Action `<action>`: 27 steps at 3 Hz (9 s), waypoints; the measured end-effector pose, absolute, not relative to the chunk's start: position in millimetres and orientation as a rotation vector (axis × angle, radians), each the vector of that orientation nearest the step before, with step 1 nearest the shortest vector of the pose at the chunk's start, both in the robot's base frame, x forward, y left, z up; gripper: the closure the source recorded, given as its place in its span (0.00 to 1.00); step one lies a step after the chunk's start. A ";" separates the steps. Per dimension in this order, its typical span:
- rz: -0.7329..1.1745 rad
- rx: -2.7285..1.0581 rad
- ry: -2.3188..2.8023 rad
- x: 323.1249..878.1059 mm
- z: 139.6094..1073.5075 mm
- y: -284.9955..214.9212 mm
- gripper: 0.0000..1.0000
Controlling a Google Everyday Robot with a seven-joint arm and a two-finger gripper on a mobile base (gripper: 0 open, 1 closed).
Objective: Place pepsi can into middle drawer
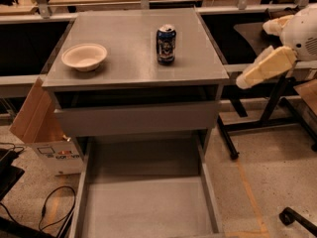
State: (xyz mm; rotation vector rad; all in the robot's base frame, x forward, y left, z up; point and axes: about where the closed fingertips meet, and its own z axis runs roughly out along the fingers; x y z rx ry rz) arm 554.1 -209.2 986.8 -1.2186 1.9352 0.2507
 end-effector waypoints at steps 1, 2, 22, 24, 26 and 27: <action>0.398 -1.055 1.769 615.8 999.7 -187.4 0.00; 0.536 -0.967 1.645 664.2 1000.1 -158.1 0.00; 0.881 -1.141 1.467 530.0 583.9 41.4 1.00; 0.947 -1.153 1.575 493.3 484.1 21.2 1.00; 0.972 -1.125 1.646 480.6 452.9 9.4 0.82; 0.975 -1.127 1.644 480.2 453.1 11.2 0.59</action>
Offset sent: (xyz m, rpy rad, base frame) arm 0.1554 0.0766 0.0224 0.5771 -0.1954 0.0669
